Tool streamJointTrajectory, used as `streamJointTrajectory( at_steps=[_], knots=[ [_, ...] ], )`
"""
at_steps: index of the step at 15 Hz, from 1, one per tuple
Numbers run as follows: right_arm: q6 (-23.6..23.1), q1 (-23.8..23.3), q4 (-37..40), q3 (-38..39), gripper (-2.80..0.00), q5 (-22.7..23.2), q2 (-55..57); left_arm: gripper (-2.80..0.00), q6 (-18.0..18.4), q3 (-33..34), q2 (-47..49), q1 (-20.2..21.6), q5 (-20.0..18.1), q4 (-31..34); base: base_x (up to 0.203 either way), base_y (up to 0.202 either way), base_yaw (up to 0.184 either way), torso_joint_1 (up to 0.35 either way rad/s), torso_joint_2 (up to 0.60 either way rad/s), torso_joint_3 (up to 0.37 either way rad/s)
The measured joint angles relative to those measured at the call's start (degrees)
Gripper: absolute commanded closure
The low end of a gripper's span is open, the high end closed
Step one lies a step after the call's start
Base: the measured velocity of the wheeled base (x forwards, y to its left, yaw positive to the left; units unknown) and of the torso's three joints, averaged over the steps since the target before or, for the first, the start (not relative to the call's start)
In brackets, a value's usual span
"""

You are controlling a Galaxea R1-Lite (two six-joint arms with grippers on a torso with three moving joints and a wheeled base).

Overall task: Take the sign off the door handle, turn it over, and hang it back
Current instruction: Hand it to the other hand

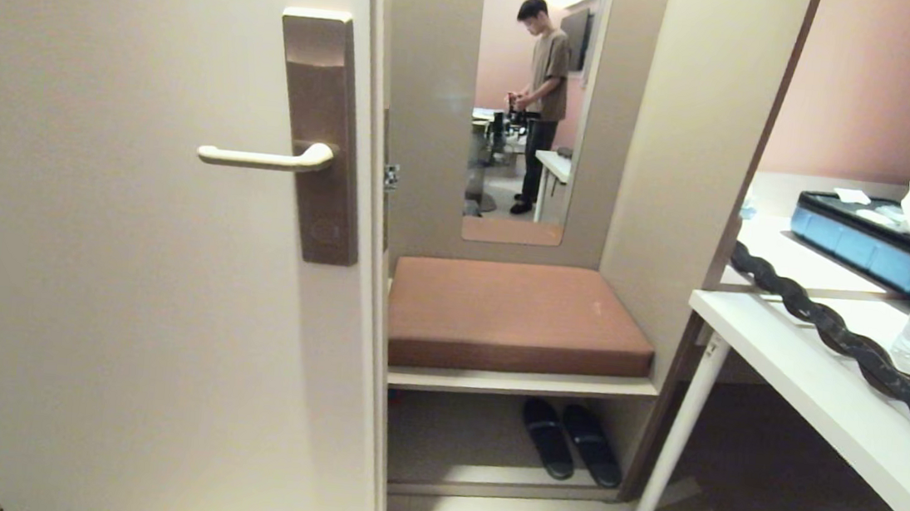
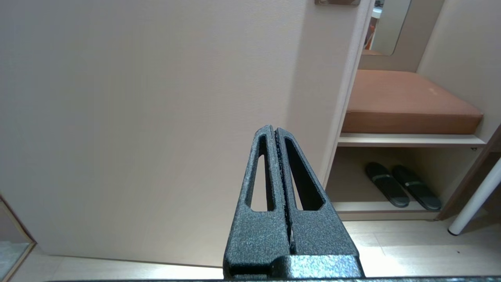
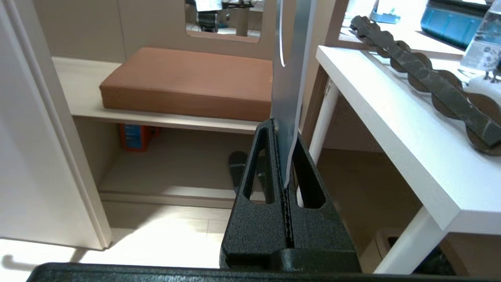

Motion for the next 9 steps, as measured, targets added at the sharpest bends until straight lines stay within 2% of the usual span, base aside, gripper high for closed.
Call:
streamJointTrajectory(
  at_steps=[9],
  knots=[
    [-0.9, 0.0, -0.1, -0.1, 0.00, -0.1, 0.0, 0.00, 0.5, 0.0, 0.0, 0.0, -0.4, 0.0, 0.000, 0.000, 0.000, 0.000, 0.00, 0.000]
  ],
)
